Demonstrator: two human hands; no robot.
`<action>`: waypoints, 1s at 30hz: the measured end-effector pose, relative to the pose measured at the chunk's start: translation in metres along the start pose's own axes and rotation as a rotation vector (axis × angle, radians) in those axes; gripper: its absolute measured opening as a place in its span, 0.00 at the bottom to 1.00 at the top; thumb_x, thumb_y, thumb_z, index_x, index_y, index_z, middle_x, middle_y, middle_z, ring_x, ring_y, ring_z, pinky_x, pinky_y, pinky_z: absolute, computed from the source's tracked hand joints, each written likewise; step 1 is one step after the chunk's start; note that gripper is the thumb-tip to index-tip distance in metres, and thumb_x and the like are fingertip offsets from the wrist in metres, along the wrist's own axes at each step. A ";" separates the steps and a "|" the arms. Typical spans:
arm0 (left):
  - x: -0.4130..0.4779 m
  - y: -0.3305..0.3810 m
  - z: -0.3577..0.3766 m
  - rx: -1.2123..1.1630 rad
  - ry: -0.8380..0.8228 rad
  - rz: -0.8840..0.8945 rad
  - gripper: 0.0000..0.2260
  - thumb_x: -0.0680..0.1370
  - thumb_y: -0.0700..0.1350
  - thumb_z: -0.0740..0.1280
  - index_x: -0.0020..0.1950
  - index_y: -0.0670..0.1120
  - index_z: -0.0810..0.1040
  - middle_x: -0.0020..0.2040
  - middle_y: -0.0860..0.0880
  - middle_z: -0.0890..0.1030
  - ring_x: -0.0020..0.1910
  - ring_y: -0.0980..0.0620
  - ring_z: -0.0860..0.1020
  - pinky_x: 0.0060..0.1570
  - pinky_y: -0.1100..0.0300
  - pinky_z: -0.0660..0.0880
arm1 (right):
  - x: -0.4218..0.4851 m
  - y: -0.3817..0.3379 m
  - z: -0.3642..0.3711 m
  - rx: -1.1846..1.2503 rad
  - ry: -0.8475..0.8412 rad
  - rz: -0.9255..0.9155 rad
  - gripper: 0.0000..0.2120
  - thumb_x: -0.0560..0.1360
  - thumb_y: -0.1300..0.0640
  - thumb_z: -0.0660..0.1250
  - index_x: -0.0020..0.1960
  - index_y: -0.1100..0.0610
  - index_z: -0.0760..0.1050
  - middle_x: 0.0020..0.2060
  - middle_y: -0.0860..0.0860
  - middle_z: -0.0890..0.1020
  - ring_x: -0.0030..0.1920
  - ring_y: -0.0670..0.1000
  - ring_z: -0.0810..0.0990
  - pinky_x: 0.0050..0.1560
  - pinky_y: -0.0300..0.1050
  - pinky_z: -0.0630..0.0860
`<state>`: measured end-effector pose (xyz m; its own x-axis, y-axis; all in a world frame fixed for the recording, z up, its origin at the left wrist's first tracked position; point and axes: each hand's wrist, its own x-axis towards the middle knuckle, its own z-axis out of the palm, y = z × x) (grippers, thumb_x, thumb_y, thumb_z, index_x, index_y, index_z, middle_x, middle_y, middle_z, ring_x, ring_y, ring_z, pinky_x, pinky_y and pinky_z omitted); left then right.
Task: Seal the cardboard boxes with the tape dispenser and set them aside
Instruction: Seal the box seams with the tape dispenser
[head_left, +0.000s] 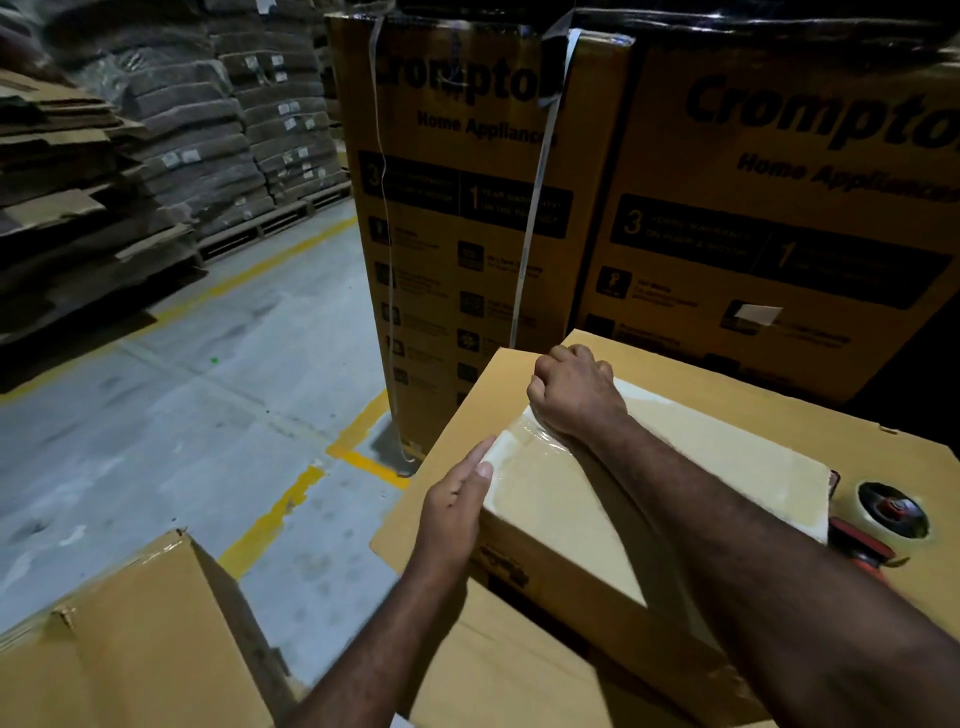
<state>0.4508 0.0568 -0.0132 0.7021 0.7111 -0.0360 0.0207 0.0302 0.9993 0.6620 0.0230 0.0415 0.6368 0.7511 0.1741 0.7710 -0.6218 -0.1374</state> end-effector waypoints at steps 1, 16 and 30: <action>0.001 -0.001 0.003 -0.009 0.042 0.004 0.14 0.85 0.41 0.61 0.67 0.51 0.80 0.57 0.60 0.84 0.58 0.63 0.81 0.54 0.69 0.76 | -0.001 0.000 -0.001 -0.016 -0.009 -0.014 0.16 0.80 0.49 0.55 0.57 0.53 0.79 0.57 0.51 0.78 0.62 0.53 0.69 0.65 0.60 0.63; 0.003 0.006 0.002 0.117 -0.020 0.009 0.14 0.85 0.43 0.60 0.69 0.49 0.79 0.59 0.56 0.83 0.56 0.62 0.80 0.51 0.70 0.76 | -0.026 -0.001 -0.009 0.027 -0.019 -0.199 0.23 0.81 0.40 0.52 0.60 0.51 0.80 0.53 0.49 0.82 0.57 0.51 0.76 0.67 0.57 0.65; 0.058 0.074 0.032 0.776 -0.110 0.126 0.15 0.81 0.47 0.64 0.66 0.49 0.81 0.63 0.49 0.83 0.61 0.47 0.80 0.57 0.56 0.76 | -0.029 0.042 -0.024 0.226 0.228 0.309 0.18 0.81 0.56 0.61 0.69 0.56 0.73 0.65 0.55 0.76 0.64 0.57 0.74 0.60 0.53 0.72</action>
<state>0.5162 0.0776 0.0588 0.7976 0.6020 0.0384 0.3979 -0.5728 0.7167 0.6758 -0.0306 0.0542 0.8397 0.4535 0.2987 0.5424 -0.7264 -0.4221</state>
